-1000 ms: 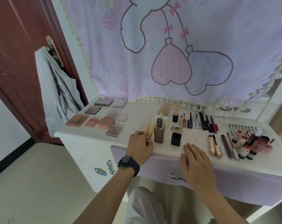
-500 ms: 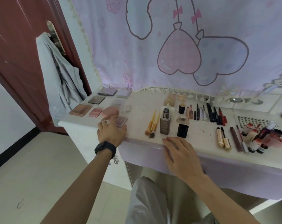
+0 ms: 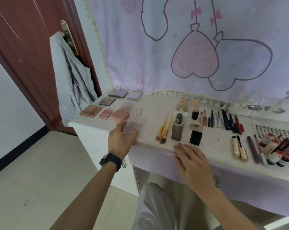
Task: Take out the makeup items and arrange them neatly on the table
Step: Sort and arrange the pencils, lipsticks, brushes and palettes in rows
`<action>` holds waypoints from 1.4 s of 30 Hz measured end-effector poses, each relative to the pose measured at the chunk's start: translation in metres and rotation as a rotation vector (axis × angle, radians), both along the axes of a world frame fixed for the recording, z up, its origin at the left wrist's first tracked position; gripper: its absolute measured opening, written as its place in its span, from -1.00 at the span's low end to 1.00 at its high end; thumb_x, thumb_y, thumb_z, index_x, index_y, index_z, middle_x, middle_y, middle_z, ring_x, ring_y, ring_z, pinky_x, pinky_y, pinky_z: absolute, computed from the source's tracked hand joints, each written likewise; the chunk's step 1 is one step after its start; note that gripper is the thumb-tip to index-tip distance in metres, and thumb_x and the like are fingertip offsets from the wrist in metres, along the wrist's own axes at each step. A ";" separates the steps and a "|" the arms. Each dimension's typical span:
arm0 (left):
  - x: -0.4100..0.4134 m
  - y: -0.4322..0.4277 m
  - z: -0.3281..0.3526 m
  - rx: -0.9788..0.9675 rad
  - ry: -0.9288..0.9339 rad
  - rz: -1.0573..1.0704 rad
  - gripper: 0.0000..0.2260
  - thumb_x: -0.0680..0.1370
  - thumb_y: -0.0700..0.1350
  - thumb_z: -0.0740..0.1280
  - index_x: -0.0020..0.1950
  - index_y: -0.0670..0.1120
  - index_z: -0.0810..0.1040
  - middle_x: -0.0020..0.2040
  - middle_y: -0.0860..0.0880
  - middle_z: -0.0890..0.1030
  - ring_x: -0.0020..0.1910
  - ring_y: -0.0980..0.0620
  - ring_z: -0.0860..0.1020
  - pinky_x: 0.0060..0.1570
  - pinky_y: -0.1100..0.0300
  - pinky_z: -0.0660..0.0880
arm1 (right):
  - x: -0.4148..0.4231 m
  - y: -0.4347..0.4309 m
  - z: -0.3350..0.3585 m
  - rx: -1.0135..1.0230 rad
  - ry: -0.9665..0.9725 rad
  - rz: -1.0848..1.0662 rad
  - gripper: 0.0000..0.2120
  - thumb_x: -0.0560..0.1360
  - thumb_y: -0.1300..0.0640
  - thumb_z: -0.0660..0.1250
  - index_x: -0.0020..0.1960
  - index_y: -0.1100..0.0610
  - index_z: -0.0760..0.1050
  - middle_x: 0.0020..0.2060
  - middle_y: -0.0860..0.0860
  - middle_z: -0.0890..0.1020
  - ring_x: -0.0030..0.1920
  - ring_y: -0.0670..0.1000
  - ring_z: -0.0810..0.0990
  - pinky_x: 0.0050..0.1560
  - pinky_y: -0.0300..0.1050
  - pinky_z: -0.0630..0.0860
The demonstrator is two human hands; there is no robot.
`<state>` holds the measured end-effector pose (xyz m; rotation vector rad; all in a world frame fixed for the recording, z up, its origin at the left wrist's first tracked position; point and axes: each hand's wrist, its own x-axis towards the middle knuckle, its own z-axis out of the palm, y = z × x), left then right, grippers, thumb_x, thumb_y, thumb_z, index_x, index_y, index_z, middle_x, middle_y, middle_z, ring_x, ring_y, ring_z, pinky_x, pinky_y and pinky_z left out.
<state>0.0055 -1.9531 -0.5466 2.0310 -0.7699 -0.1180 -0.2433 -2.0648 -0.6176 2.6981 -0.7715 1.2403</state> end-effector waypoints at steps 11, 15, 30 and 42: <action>-0.103 0.009 0.050 -0.310 -0.234 -0.442 -0.40 0.30 0.14 0.51 0.26 0.20 0.34 0.15 0.20 0.58 0.13 0.14 0.55 0.09 0.36 0.46 | -0.033 0.024 0.113 1.298 -0.490 0.289 -0.58 0.48 -0.26 0.29 0.19 -0.04 0.60 -0.01 -0.08 0.74 -0.10 -0.01 0.74 -0.16 -0.22 0.63; -0.129 0.002 0.057 -0.230 -0.321 -0.626 -0.35 0.33 0.16 0.51 0.35 0.21 0.31 0.18 0.35 0.48 0.17 0.26 0.47 0.10 0.52 0.33 | -0.055 0.023 0.129 1.383 -0.553 0.272 -0.67 0.39 -0.13 0.45 0.10 -0.02 0.68 -0.13 0.03 0.74 -0.22 0.00 0.69 -0.23 -0.24 0.59; -0.174 -0.039 0.056 -0.091 0.572 -0.956 -0.60 0.49 0.02 0.45 0.32 0.03 0.57 0.23 0.02 0.65 0.25 0.03 0.59 0.33 -0.05 0.48 | -0.108 0.006 0.089 1.887 -0.868 0.440 -0.82 0.42 0.15 0.48 -0.05 0.24 0.67 -0.20 0.14 0.62 -0.26 0.01 0.60 -0.27 -0.18 0.61; -0.179 -0.052 0.052 -0.108 0.192 -0.989 -0.38 0.30 0.04 0.63 0.32 0.23 0.52 0.23 0.23 0.60 0.18 0.17 0.58 0.18 0.12 0.56 | -0.117 -0.007 0.103 1.789 -0.618 0.364 -0.26 0.23 -0.15 0.67 0.24 0.23 0.54 0.07 0.22 0.71 -0.02 0.16 0.73 -0.04 -0.06 0.66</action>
